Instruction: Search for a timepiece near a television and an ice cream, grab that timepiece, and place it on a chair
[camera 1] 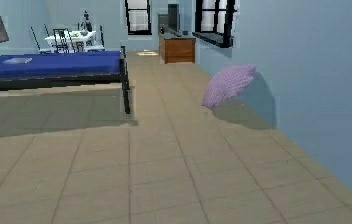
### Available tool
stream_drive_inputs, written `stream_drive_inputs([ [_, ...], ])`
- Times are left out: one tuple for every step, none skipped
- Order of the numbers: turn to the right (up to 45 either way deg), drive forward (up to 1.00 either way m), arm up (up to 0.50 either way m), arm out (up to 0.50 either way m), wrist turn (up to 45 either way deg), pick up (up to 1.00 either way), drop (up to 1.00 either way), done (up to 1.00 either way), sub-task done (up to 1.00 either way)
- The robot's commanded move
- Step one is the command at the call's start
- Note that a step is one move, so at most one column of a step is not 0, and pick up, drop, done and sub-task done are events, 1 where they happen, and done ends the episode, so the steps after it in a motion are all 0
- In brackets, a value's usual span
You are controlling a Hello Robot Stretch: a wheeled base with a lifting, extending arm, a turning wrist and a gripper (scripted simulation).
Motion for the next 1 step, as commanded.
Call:
stream_drive_inputs([
  [0.0, 1.00, 0.00, 0.00, 0.0, 0.00, 0.00, 0.00, 0.00],
])
